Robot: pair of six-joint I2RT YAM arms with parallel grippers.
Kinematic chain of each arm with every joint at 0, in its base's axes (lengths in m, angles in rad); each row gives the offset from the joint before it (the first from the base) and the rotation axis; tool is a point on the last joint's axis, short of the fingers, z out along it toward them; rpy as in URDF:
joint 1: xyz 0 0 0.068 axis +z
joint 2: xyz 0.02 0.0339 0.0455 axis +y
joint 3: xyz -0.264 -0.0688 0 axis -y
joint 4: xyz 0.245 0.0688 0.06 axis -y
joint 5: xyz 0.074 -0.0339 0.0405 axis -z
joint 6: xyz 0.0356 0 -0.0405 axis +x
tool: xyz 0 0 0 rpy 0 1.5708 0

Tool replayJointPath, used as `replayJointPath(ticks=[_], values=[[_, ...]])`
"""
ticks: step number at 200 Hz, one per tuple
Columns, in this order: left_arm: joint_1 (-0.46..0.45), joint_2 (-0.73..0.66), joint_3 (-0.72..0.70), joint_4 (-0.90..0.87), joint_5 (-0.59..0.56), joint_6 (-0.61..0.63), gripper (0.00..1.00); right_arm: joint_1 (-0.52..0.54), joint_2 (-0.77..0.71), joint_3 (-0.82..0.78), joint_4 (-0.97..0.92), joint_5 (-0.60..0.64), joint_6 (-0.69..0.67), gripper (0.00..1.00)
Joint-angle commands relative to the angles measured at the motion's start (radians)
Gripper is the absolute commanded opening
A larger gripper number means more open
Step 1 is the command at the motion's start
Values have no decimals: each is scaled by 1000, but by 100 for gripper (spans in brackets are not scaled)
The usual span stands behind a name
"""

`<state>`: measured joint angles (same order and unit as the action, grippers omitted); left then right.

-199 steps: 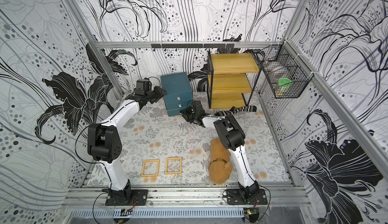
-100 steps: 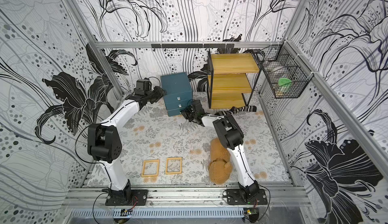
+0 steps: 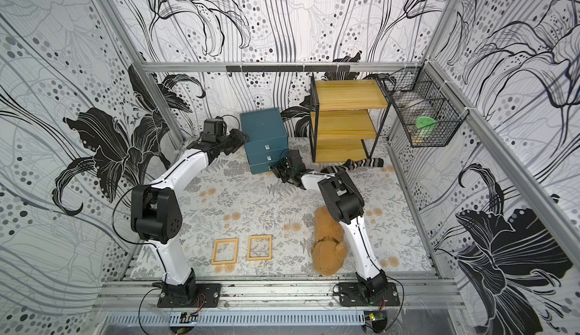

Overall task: Place the brooch boxes into the drawer by color
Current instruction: Open the drawer in the storage box.

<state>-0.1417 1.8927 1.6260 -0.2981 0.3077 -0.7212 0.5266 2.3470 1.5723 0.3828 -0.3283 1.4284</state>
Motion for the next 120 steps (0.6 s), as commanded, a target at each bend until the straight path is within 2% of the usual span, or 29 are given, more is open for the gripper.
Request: replayJointPath(ticks=[1,120], values=[[3,29,23,-12,12,4,41,13,-57,-45,-24,20,-12,0],[2,38,28,-6,15,2,41,45,-284,-347,-31,26,-42,0]])
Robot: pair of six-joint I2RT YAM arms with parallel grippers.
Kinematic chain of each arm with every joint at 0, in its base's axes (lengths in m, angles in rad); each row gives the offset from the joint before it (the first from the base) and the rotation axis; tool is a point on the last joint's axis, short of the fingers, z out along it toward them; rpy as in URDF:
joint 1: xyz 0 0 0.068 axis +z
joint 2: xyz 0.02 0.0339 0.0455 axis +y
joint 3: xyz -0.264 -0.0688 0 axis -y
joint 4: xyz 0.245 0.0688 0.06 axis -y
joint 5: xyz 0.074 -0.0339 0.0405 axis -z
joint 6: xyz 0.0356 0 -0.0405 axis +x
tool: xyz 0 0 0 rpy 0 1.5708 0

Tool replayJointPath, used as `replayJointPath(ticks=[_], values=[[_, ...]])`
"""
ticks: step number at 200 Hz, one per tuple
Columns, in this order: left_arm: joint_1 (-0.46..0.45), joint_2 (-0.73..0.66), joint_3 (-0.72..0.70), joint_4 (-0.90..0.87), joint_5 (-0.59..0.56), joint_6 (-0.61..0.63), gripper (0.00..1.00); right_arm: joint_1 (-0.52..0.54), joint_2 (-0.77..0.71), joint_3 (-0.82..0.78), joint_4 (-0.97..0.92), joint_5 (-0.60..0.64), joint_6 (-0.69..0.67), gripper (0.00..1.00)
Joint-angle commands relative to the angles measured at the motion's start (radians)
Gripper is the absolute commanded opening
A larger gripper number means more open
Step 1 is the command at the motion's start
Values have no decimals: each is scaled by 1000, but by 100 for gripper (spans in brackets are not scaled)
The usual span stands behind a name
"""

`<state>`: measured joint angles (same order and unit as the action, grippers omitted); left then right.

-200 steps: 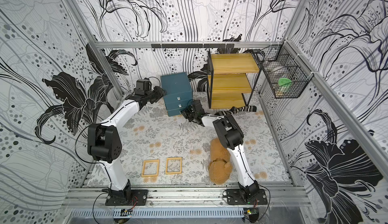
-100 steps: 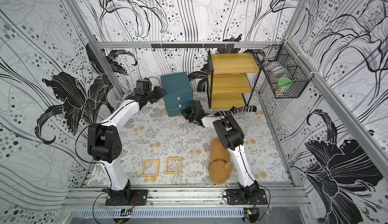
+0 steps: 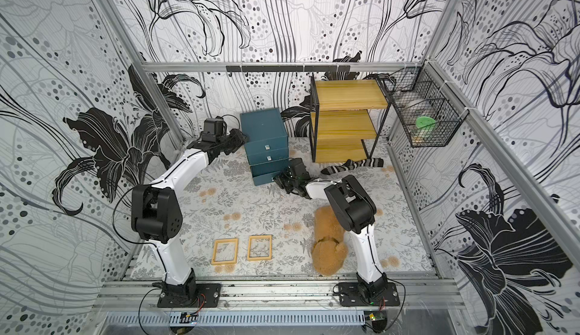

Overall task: Place the brooch boxes into the drawer by color
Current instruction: Open the drawer in the storage box.

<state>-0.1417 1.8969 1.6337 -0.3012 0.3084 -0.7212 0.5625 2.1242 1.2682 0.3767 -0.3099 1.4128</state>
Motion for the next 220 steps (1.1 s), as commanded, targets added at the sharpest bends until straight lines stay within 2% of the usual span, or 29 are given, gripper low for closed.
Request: replayJointPath(ticks=[1,137,220], values=[[2,34,20,-3,14,3,41,9,-63,-45,-24,8,-26,0],[2,23,15,-3,16,0,41,57,-204,-189,-109,29,-40,0],[2,13,15,-7,19,0,42,57,-207,-174,-172,40,-61,0]])
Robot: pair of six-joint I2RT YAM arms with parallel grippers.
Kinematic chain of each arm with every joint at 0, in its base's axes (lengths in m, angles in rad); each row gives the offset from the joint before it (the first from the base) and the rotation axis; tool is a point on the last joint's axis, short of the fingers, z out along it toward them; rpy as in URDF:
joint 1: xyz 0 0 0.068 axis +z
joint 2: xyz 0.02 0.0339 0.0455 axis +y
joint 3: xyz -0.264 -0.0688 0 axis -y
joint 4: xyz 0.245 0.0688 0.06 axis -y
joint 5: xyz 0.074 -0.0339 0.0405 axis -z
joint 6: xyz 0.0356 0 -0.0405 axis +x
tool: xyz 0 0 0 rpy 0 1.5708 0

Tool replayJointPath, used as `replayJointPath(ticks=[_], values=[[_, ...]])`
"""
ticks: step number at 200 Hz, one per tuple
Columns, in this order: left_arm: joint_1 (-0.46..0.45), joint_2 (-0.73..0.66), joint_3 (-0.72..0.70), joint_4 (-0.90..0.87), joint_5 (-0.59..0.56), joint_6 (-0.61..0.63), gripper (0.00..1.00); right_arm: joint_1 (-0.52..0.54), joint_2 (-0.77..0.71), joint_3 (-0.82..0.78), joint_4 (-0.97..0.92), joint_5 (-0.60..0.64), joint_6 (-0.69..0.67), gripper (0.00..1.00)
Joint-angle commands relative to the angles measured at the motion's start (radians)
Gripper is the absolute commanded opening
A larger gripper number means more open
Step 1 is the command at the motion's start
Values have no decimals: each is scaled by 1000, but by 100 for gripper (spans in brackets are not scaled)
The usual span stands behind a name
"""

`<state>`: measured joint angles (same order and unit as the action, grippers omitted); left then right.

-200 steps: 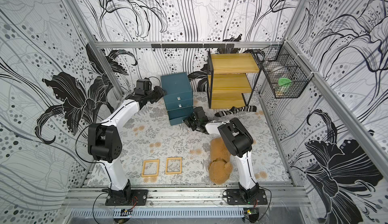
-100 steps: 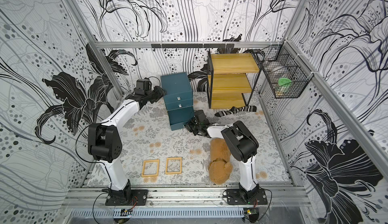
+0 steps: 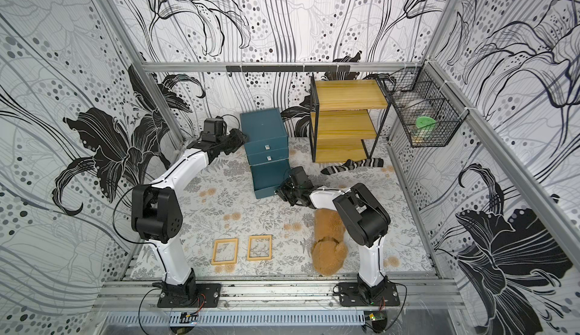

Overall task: Place the brooch boxes into the drawer by color
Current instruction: Open the drawer in the storage box.

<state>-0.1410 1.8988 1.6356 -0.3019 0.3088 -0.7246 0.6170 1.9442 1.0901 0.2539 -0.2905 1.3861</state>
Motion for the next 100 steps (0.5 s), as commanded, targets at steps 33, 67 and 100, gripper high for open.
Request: replayJointPath(ticks=[33,67,100], values=[[2,-4,18,-15,3,6,45,3,-50,8,-97,44,-57,22],[1,-39,12,-37,-36,13,50,3,-99,21,-168,84,-113,38],[1,-86,17,-70,-82,19,55,3,-162,31,-244,114,-183,46]])
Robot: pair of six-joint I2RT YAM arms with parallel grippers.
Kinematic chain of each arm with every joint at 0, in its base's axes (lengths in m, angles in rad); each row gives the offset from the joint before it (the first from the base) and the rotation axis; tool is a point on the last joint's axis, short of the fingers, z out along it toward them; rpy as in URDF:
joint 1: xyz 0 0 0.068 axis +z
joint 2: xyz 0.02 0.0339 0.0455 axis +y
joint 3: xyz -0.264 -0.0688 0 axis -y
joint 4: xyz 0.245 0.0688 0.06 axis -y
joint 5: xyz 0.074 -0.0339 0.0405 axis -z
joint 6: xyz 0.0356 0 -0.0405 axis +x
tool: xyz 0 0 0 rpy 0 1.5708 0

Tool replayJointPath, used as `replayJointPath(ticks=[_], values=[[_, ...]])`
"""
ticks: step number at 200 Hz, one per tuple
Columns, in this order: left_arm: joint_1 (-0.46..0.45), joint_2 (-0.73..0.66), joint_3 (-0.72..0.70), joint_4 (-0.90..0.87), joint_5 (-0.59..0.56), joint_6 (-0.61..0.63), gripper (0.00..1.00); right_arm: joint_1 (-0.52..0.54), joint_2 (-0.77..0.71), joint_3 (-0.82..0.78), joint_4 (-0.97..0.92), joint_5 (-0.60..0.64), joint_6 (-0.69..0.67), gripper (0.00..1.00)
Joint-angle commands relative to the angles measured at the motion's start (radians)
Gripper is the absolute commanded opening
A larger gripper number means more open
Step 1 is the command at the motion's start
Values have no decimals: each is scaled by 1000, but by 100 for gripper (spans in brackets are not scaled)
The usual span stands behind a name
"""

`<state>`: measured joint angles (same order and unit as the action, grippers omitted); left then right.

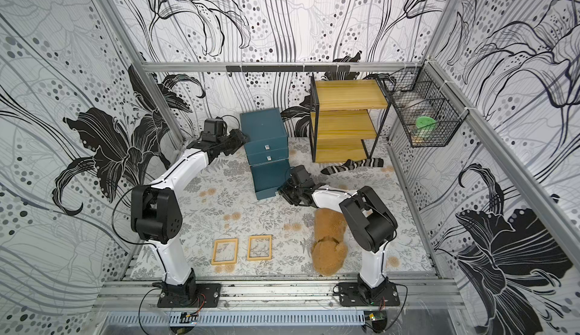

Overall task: Place the brooch boxes into the drawer by color
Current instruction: Open the drawer in the storage box.

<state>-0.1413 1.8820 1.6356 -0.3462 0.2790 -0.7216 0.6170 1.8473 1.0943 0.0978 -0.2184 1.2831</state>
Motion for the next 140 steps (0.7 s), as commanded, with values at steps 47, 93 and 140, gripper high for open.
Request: replayJointPath(ticks=[47,93,140], values=[[-16,-167,-27,-104,-113,33,58,3,-173,27,-210,71,-186,44],[-54,-303,-102,-281,-183,115,57,3,-307,12,-324,49,-317,38],[-150,-540,-323,-418,-239,100,53,3,-448,-5,-492,0,-467,34]])
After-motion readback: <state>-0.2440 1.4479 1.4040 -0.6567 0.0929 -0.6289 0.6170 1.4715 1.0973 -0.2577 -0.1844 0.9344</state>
